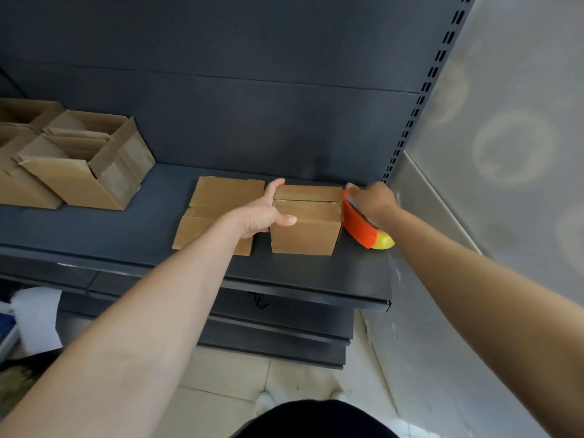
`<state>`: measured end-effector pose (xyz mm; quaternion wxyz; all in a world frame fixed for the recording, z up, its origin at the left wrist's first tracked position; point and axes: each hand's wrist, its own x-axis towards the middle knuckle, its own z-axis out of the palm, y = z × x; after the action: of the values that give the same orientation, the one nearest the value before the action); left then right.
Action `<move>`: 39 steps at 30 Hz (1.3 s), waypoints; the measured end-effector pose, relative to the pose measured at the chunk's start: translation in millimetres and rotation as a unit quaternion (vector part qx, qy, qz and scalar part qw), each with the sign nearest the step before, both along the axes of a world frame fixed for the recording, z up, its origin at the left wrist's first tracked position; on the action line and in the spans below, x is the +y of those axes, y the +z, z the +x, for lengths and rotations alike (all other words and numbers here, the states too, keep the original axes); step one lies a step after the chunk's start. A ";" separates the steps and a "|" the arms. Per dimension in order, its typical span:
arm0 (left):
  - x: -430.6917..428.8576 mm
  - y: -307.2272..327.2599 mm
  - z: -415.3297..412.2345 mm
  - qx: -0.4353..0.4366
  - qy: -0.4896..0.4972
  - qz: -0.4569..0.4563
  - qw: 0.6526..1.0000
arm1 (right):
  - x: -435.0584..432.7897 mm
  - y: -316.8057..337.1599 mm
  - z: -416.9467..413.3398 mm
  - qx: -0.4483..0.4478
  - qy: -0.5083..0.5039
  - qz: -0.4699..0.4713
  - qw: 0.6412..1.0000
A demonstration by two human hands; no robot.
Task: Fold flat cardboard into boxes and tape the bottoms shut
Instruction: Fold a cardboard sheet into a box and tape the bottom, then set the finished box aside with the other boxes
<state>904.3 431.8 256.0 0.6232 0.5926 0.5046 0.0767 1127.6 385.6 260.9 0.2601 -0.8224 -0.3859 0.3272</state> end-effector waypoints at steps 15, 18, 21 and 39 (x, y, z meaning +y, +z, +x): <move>0.9 -20.5 8.8 -0.038 0.150 -0.035 0.987 | -12.4 17.5 -30.4 0.293 -0.089 -0.015 0.952; -5.0 -8.2 12.2 -0.026 0.154 -0.002 0.988 | -13.9 18.8 -34.8 0.288 -0.105 -0.011 0.952; -3.8 -3.0 12.3 -0.058 0.148 0.022 0.987 | -16.3 24.2 -37.2 0.293 -0.149 0.016 0.944; -21.9 -18.4 -7.0 -0.082 0.193 0.019 0.978 | -36.0 2.8 -49.6 0.309 -0.204 0.013 0.929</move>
<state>897.3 409.9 237.7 0.6249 0.4874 0.5548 0.2532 1078.0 349.6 263.8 0.4385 -0.7379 -0.1144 0.5002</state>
